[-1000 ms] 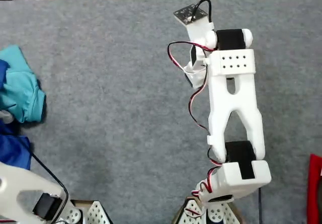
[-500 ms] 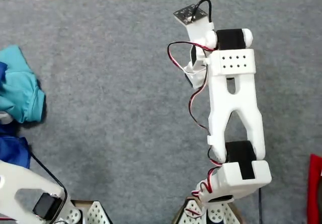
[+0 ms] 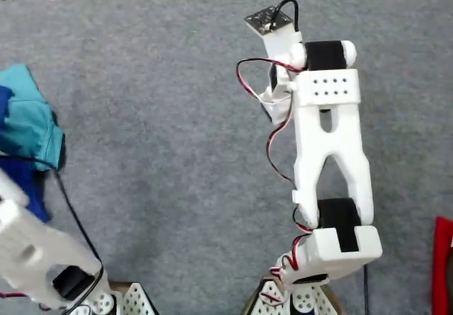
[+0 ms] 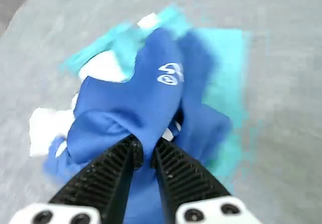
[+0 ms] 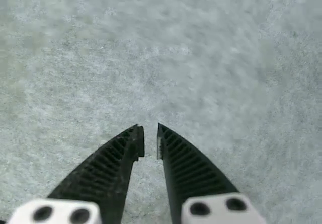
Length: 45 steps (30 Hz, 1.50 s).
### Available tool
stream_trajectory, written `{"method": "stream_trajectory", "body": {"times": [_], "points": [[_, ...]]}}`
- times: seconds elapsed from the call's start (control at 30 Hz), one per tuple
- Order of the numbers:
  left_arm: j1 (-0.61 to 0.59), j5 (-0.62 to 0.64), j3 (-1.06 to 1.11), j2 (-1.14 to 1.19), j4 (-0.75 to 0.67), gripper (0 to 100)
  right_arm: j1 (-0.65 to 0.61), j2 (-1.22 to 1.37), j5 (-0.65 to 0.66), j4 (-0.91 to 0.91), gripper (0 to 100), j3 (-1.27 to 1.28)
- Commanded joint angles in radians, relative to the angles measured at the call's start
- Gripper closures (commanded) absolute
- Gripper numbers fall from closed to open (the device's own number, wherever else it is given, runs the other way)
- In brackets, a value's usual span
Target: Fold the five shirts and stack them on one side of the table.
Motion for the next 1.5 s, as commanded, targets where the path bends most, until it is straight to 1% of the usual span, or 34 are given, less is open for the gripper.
{"method": "stream_trajectory", "body": {"times": [0.0, 0.2, 0.3, 0.37, 0.47, 0.57, 0.7, 0.73, 0.77, 0.83, 0.9, 0.97, 1.0, 1.13, 1.23, 1.33, 1.47], "points": [[0.218, 0.009, 0.158, -0.272, 0.011, 98, 0.116, -0.001, -0.003, 0.008, 94.0, -0.005], [0.671, 0.011, 0.457, -0.519, 0.008, 98, 0.317, -0.001, 0.094, 0.009, 94.0, -0.005], [0.882, 0.011, 0.551, -0.541, 0.008, 98, 0.415, -0.001, 0.141, 0.006, 94.0, -0.005], [0.991, 0.011, 0.611, -0.539, -0.015, 98, 0.469, -0.001, 0.170, 0.006, 94.0, -0.005], [1.111, 0.011, 0.735, -0.536, -0.115, 98, 0.526, -0.001, 0.204, 0.006, 94.0, -0.005], [1.198, 0.011, 0.832, -0.535, -0.193, 98, 0.556, -0.001, 0.222, 0.006, 94.0, -0.005], [1.297, 0.011, 0.895, -0.535, -0.227, 98, 0.562, -0.001, 0.227, 0.006, 93.7, -0.005], [1.309, 0.011, 0.905, -0.535, -0.226, 97, 0.561, -0.001, 0.227, 0.006, 93.6, -0.005], [1.312, 0.014, 0.914, -0.535, -0.222, 93, 0.558, -0.001, 0.227, 0.006, 93.5, -0.005], [1.307, 0.078, 0.925, -0.535, -0.189, 82, 0.556, -0.001, 0.226, 0.006, 91.0, -0.005], [1.267, 0.218, 0.921, -0.544, -0.144, 72, 0.555, -0.001, 0.226, 0.006, 86.0, -0.005], [1.215, 0.296, 0.898, -0.545, -0.100, 68, 0.533, -0.001, 0.227, 0.006, 81.5, -0.005], [1.181, 0.296, 0.881, -0.545, -0.077, 68, 0.522, -0.001, 0.227, 0.006, 80.0, -0.005], [1.000, 0.255, 0.824, -0.547, 0.011, 68, 0.430, -0.001, 0.227, 0.014, 78.2, -0.005], [0.783, 0.187, 0.832, -0.565, 0.011, 68, 0.317, -0.001, 0.233, 0.025, 78.2, -0.005], [0.563, 0.100, 0.891, -0.610, 0.009, 68, 0.160, -0.001, 0.284, 0.031, 78.2, -0.001], [0.276, -0.020, 1.008, -0.691, 0.009, 68, -0.061, -0.001, 0.298, 0.032, 78.2, -0.004]]}}
